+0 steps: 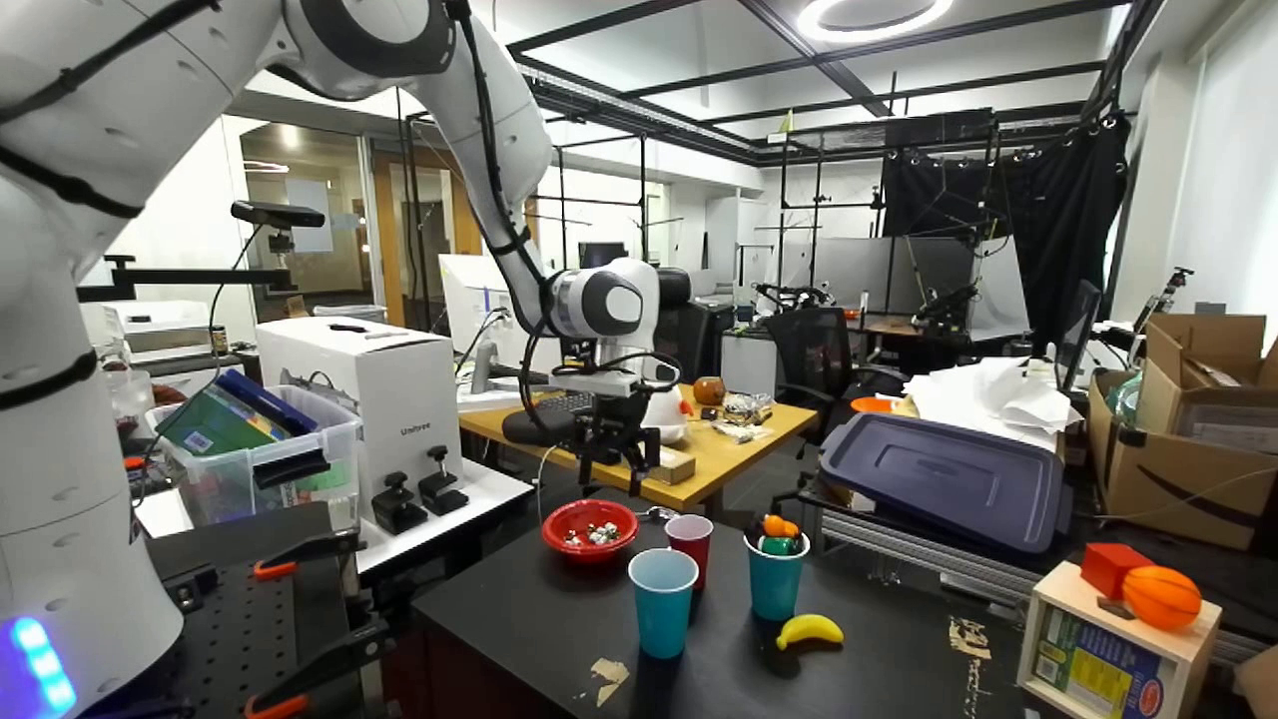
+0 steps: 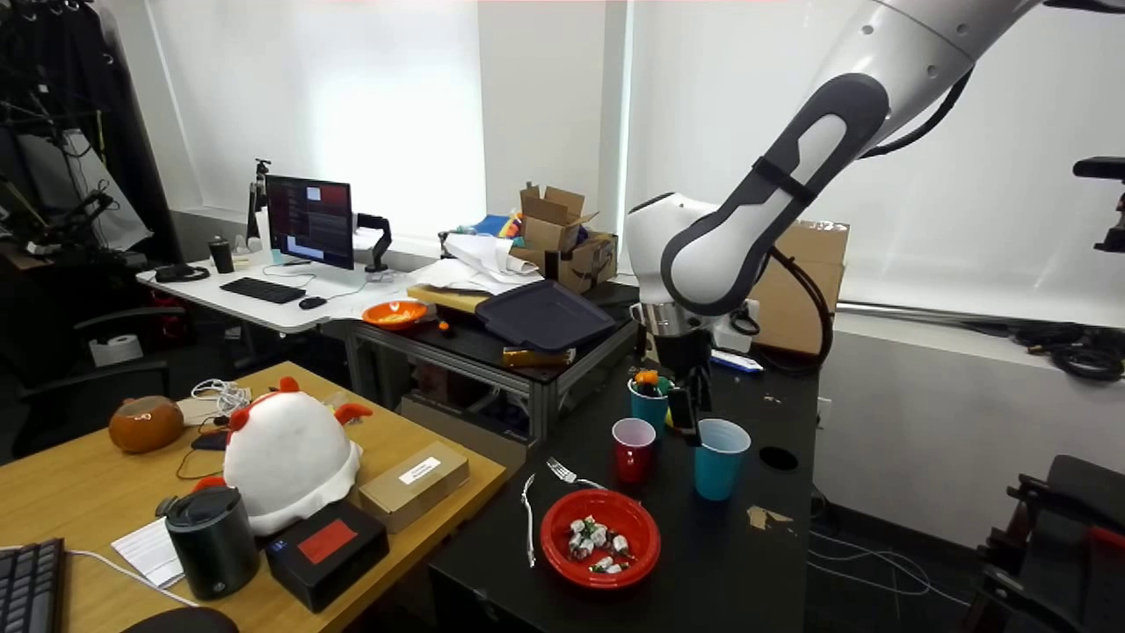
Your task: Pick up some candy from the red bowl and place it inside the blue cup on the left
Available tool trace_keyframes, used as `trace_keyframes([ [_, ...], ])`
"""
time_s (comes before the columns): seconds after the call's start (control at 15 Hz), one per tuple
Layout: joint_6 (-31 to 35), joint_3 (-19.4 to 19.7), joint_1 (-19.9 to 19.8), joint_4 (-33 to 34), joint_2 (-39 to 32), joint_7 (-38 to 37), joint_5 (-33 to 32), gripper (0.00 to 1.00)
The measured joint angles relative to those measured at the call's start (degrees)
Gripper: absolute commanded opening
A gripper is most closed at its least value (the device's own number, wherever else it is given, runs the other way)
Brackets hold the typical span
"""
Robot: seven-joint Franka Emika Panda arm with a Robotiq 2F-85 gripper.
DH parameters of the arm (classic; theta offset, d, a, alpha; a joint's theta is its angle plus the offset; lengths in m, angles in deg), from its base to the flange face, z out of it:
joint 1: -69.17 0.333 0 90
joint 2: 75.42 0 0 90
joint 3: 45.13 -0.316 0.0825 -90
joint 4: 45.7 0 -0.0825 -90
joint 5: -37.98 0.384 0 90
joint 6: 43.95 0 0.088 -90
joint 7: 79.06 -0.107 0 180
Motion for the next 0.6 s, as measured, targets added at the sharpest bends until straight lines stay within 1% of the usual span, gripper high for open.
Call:
trace_keyframes([
  [0.27, -9.11, -0.99, 5.54, -0.29, 6.2, -0.61, -3.31, 1.0],
  [0.4, -13.15, -1.94, 6.79, -0.26, 9.71, -0.89, -3.5, 1.0],
  [0.6, -17.67, -3.48, 7.08, -0.24, 14.85, -0.93, -3.48, 1.0],
])
